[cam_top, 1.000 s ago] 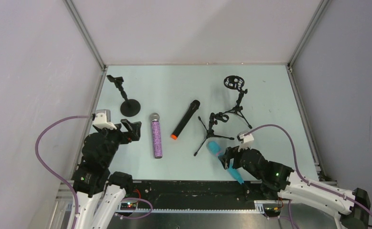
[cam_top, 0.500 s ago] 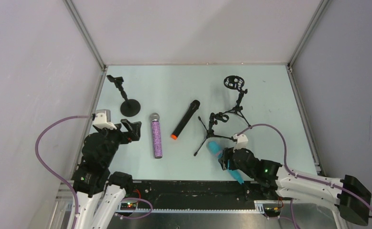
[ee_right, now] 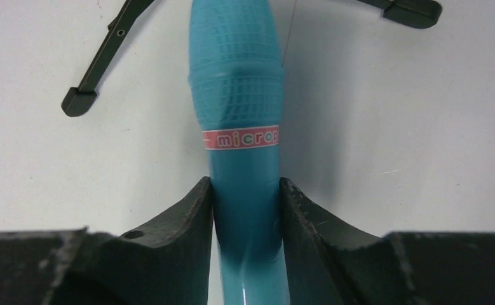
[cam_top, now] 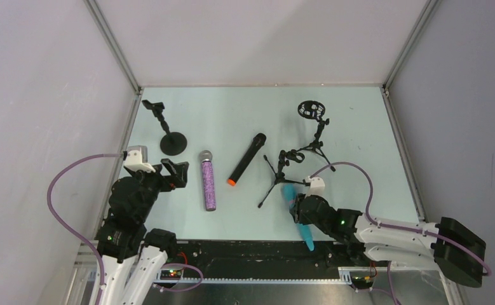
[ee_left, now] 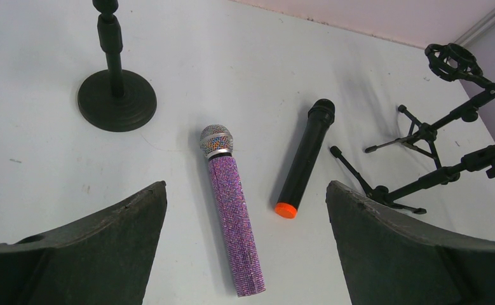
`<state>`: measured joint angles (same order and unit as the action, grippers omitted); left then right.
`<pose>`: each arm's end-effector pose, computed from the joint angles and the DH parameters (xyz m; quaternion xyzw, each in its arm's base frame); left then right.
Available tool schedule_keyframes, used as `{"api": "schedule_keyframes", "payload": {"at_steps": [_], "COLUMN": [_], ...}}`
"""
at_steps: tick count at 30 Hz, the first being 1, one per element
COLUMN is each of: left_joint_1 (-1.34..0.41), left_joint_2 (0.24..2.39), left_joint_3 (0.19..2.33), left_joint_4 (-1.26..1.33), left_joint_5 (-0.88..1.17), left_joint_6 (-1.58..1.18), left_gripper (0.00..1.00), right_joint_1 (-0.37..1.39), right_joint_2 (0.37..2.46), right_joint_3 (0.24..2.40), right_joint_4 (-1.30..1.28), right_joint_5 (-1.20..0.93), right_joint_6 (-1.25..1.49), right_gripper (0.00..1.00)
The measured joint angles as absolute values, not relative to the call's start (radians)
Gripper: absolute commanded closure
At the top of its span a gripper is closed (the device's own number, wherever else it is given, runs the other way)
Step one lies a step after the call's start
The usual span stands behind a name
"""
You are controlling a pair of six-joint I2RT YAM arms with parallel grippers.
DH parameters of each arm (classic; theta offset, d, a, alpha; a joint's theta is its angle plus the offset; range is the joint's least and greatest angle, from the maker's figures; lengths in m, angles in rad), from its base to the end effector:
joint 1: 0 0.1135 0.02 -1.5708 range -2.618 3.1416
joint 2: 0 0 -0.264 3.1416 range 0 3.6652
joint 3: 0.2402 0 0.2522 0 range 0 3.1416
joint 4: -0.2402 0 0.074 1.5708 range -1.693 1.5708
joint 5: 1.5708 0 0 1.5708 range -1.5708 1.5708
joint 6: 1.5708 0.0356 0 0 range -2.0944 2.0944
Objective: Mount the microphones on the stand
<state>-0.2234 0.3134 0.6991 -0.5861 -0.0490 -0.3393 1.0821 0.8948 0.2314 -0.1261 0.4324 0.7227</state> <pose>0.0790 -0.0162 0.3208 -0.0603 0.7719 -0.1574 0.6130 0.0881 0.1340 0.1404 -0.0810 0.9032 0.1690 0.3862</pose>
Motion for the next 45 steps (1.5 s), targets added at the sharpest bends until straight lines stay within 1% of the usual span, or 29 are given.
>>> {"api": "schedule_keyframes", "payload": {"at_steps": [2, 4, 7, 9, 11, 12, 13, 15, 16, 19, 20, 22, 24, 26, 30, 31, 37, 38, 39, 40, 41, 42, 45], "left_joint_1": [-0.223, -0.223, -0.223, -0.223, -0.223, -0.223, -0.223, -0.223, -0.223, -0.223, -0.223, -0.223, -0.223, -0.223, -0.223, -0.223, -0.223, -0.223, -0.223, -0.223, -0.223, -0.223, -0.223], "left_joint_2": [0.313, 0.313, 0.313, 0.314, 0.314, 0.315, 0.315, 0.315, 0.315, 0.315, 0.315, 0.315, 0.315, 0.315, 0.315, 0.315, 0.316, 0.316, 0.316, 0.316, 0.316, 0.316, 0.316], "left_joint_3": [0.699, 0.699, 0.699, 0.699, 0.699, 0.699, 0.699, 0.699, 0.699, 0.699, 0.699, 0.699, 0.699, 0.699, 0.699, 0.699, 0.699, 0.699, 0.699, 0.699, 0.699, 0.699, 0.699], "left_joint_4": [-0.586, -0.586, -0.586, -0.586, -0.586, -0.586, -0.586, -0.586, -0.586, -0.586, -0.586, -0.586, -0.585, -0.585, -0.585, -0.585, -0.585, -0.585, -0.585, -0.585, -0.585, -0.585, -0.585], "left_joint_5": [-0.049, -0.049, -0.049, -0.049, -0.048, -0.048, -0.048, -0.048, -0.048, -0.048, -0.048, -0.048, -0.048, -0.048, -0.047, -0.047, -0.044, -0.045, -0.044, -0.044, -0.044, -0.044, -0.044], "left_joint_6": [-0.339, -0.339, -0.339, -0.339, -0.339, -0.339, -0.339, -0.339, -0.339, -0.339, -0.339, -0.339, -0.339, -0.339, -0.339, -0.339, -0.339, -0.339, -0.339, -0.339, -0.339, -0.339, -0.339], "left_gripper": [0.02, 0.02, 0.02, 0.02, 0.02, 0.02, 0.02, 0.02, 0.02, 0.02, 0.02, 0.02, 0.02, 0.02, 0.02, 0.02, 0.02, 0.02, 0.02, 0.02, 0.02, 0.02, 0.02], "right_joint_1": [1.085, 1.087, 1.087, 1.087, 1.087, 1.087, 1.086, 1.084, 1.081, 1.076, 1.075, 1.072, 1.07, 1.067, 1.06, 1.059, 1.055, 1.055, 1.055, 1.055, 1.054, 1.053, 1.049], "right_joint_2": [0.922, 0.927, 0.902, 0.876, 0.841, 0.827, 0.815, 0.799, 0.797, 0.806, 0.811, 0.826, 0.837, 0.849, 0.877, 0.892, 0.987, 1.001, 1.015, 1.026, 1.036, 1.04, 1.039], "right_joint_3": [0.25, 0.255, 0.255, 0.255, 0.255, 0.255, 0.255, 0.255, 0.255, 0.255, 0.255, 0.255, 0.257, 0.259, 0.263, 0.268, 0.308, 0.315, 0.323, 0.33, 0.337, 0.34, 0.343], "right_joint_4": [-0.129, -0.138, -0.179, -0.22, -0.275, -0.296, -0.316, -0.344, -0.35, -0.349, -0.344, -0.327, -0.311, -0.299, -0.286, -0.283, -0.267, -0.266, -0.266, -0.263, -0.263, -0.26, -0.26], "right_joint_5": [0.44, 0.447, 0.467, 0.483, 0.501, 0.51, 0.517, 0.527, 0.531, 0.538, 0.542, 0.545, 0.551, 0.554, 0.562, 0.564, 0.568, 0.568, 0.568, 0.568, 0.568, 0.568, 0.567], "right_joint_6": [0.746, 0.774, 0.822, 0.85, 0.879, 0.888, 0.895, 0.906, 0.908, 0.908, 0.909, 0.907, 0.896, 0.886, 0.877, 0.878, 0.881, 0.882, 0.881, 0.881, 0.882, 0.882, 0.883], "right_gripper": [0.75, 0.79, 0.81, 0.8, 0.75, 0.7, 0.68, 0.6, 0.53, 0.43, 0.36, 0.3, 0.3, 0.33, 0.46, 0.53, 0.69, 0.78, 0.82, 0.9, 0.93, 0.99, 1.0]}}
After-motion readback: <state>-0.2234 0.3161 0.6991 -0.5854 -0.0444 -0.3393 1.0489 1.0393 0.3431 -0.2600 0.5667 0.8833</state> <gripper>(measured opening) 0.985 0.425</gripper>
